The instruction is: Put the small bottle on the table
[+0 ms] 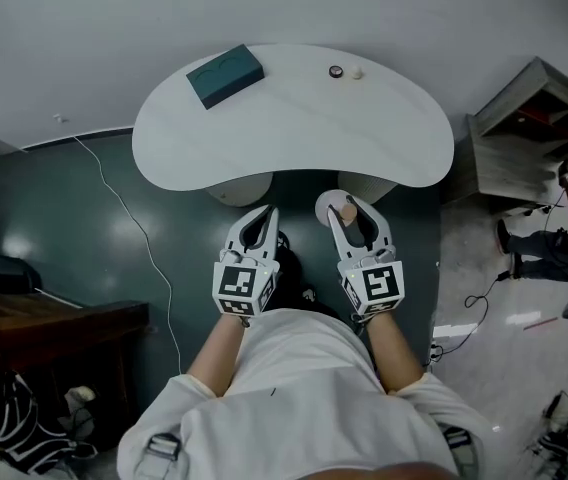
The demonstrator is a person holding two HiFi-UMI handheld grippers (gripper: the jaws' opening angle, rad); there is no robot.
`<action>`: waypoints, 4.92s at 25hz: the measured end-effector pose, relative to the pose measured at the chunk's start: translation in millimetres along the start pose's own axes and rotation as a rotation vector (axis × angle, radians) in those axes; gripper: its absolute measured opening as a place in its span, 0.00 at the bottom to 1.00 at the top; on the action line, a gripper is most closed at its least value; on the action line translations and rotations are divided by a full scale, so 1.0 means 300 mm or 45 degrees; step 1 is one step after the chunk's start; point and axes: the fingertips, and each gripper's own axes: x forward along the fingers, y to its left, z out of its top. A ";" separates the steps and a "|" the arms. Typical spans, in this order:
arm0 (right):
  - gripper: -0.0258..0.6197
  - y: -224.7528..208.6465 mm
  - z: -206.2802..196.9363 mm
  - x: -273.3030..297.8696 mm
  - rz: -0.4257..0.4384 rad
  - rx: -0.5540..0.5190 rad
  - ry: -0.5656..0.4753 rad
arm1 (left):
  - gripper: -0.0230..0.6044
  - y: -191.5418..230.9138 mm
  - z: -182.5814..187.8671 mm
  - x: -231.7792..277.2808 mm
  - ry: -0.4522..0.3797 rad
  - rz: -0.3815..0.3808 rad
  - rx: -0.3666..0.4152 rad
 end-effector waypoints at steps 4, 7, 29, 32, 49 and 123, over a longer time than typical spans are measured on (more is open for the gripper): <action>0.25 -0.028 -0.014 0.092 0.008 -0.004 0.022 | 0.07 0.065 0.002 0.091 0.007 -0.006 -0.010; 0.25 -0.064 -0.004 0.182 0.009 -0.012 0.024 | 0.07 0.130 0.013 0.181 0.012 -0.011 -0.017; 0.25 -0.166 0.047 0.913 0.025 0.005 0.109 | 0.07 0.729 0.040 0.664 0.074 -0.027 -0.111; 0.25 -0.158 0.032 0.996 0.071 -0.003 0.132 | 0.07 0.818 0.015 0.670 0.092 0.043 -0.137; 0.25 -0.181 -0.041 1.381 0.372 -0.028 0.216 | 0.07 1.082 -0.074 0.753 0.200 0.384 -0.235; 0.25 -0.179 -0.526 1.912 0.602 -0.182 0.590 | 0.07 1.202 -0.330 0.800 0.426 0.696 -0.469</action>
